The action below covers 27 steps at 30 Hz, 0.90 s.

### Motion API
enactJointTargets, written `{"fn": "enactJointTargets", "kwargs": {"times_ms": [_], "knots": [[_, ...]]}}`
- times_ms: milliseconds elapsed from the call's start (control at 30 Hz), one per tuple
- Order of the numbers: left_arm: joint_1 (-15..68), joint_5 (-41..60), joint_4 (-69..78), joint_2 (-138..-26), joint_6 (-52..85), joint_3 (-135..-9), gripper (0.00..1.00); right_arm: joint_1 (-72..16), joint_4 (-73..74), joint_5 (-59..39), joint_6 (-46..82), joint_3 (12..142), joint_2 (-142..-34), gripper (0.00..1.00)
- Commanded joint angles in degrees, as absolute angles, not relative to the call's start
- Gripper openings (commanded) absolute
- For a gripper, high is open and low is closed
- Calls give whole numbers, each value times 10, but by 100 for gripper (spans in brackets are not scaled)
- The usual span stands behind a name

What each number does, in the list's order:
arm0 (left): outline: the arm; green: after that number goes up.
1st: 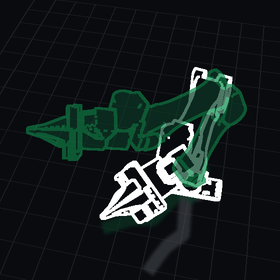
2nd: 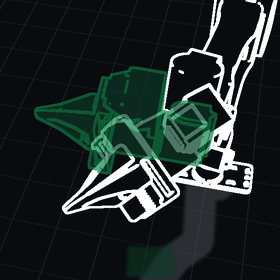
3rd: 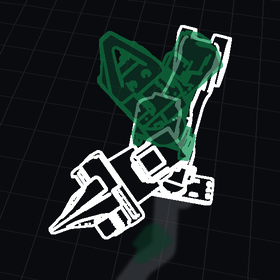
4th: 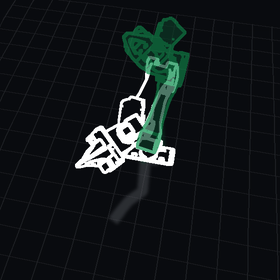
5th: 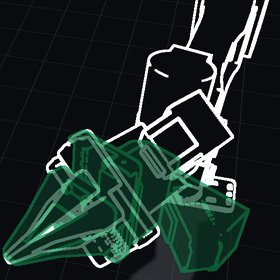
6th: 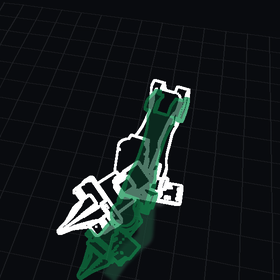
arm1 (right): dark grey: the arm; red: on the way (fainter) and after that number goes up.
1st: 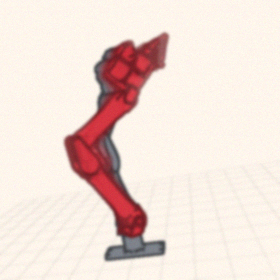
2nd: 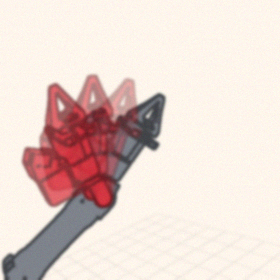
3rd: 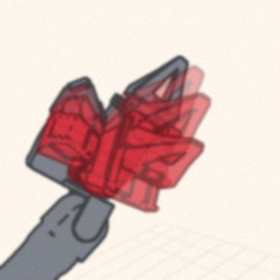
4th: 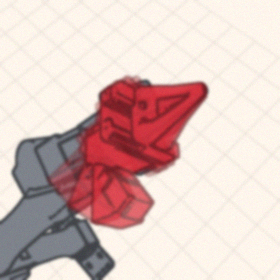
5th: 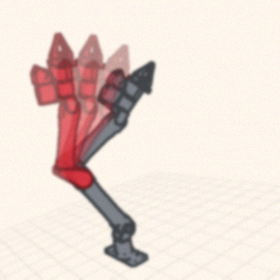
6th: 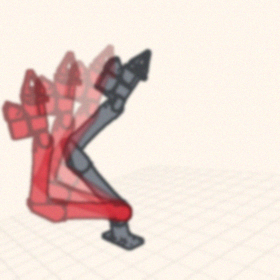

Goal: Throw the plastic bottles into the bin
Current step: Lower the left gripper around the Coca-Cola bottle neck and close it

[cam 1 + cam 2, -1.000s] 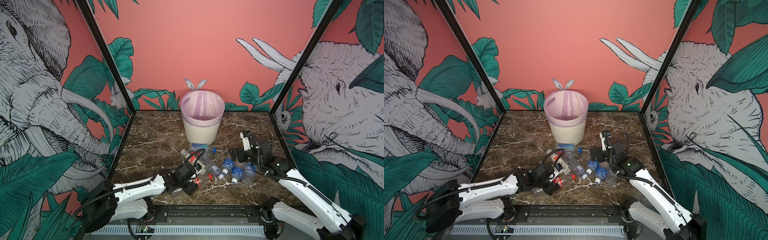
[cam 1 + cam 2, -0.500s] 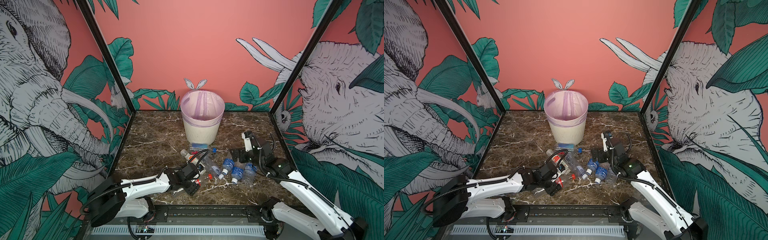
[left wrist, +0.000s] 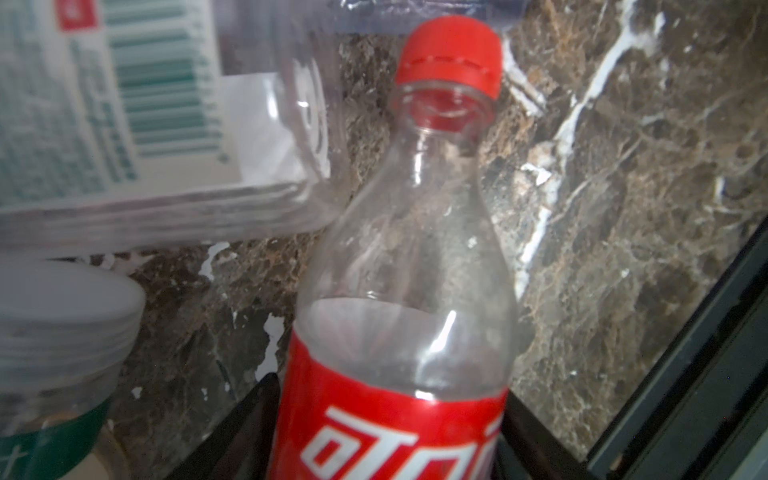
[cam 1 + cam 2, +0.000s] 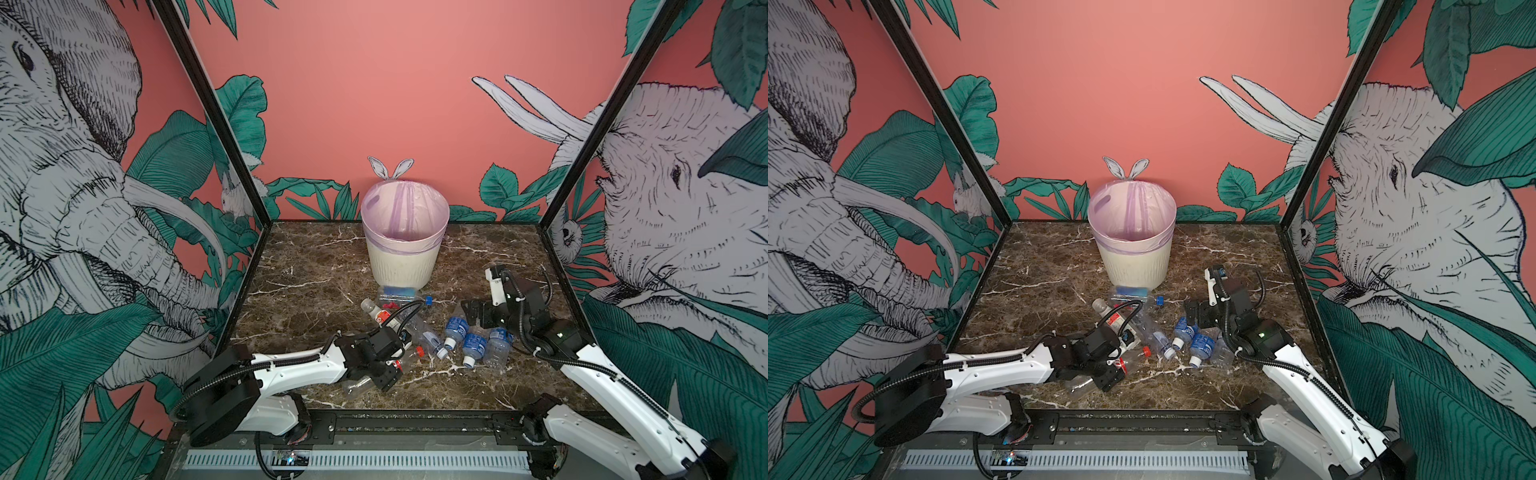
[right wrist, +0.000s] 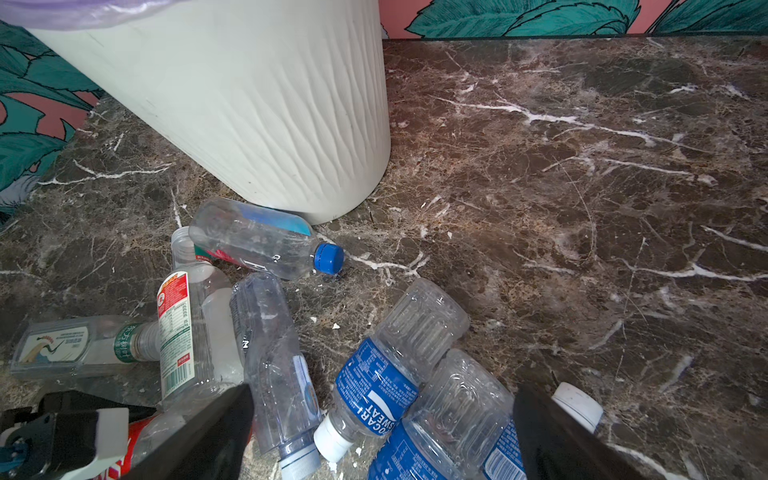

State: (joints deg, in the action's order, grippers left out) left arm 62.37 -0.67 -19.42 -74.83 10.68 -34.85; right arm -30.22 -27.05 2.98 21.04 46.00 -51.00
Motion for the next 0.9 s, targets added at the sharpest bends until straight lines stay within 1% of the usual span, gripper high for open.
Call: {"fn": "enactJointTargets", "kwargs": {"times_ms": [0,233,333,633,867], "knots": [[629,-17,-203,-747,102,-363,69,-298,-261,30,216,456,-501,99],[630,-18,-207,-731,100,-362,59,-295,-262,29,215,456,-497,99],[631,-14,-207,-714,99,-359,56,-295,-262,28,216,456,-495,99],[638,-8,-225,-673,83,-371,54,-294,-260,25,218,453,-487,100],[639,-46,-235,-617,81,-380,53,-294,-260,26,219,451,-483,99]]}}
